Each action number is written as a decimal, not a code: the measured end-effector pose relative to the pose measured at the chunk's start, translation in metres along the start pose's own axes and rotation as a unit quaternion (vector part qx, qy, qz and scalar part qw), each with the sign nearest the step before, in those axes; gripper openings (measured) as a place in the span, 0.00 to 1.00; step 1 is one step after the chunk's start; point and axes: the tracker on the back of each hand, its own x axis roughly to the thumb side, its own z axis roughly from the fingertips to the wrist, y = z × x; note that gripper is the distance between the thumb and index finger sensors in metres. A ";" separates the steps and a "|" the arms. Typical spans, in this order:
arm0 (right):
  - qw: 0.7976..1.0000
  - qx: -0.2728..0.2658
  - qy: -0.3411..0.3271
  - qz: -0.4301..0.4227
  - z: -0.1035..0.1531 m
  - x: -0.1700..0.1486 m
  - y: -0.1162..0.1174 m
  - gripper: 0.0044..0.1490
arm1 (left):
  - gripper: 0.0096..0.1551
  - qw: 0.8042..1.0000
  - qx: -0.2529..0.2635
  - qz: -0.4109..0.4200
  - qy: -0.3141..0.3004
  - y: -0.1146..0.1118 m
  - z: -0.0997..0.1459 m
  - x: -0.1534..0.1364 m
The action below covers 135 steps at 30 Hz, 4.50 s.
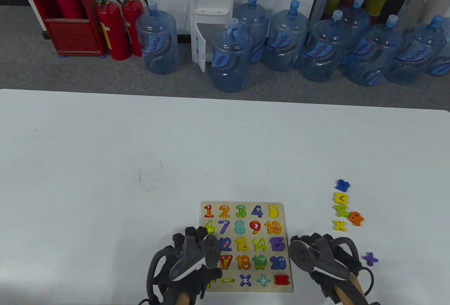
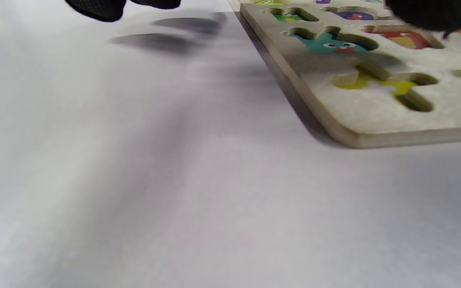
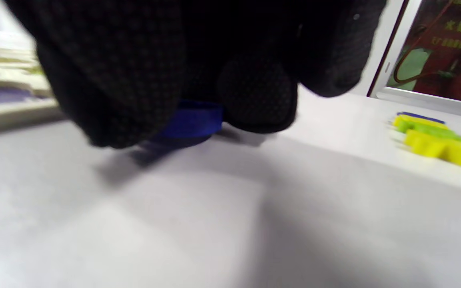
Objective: Hold math block puzzle and insert math blocks into matching slots
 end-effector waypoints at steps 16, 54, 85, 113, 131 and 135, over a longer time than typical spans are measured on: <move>0.993 -0.080 -0.084 -0.002 0.000 0.056 -0.035 0.40 | 0.64 1.000 0.000 0.007 0.006 0.000 0.000 -0.002; 0.979 -0.025 0.197 0.036 0.004 -0.068 -0.018 0.54 | 0.64 1.000 -0.003 0.006 0.001 0.000 0.001 0.000; 0.979 0.028 0.202 -0.025 -0.006 -0.080 0.017 0.34 | 0.64 1.000 -0.014 0.007 -0.004 0.000 0.001 0.000; 0.995 -0.006 0.024 0.096 -0.008 0.015 -0.001 0.37 | 0.63 1.000 -0.009 0.012 -0.007 -0.001 0.001 0.000; 0.981 -0.094 -0.156 0.070 0.006 0.113 -0.042 0.37 | 0.55 1.000 0.010 0.017 0.022 0.002 -0.001 -0.006; 0.975 -0.099 -0.187 0.071 0.003 0.137 -0.047 0.37 | 0.48 0.998 0.027 0.016 0.045 0.004 -0.001 -0.010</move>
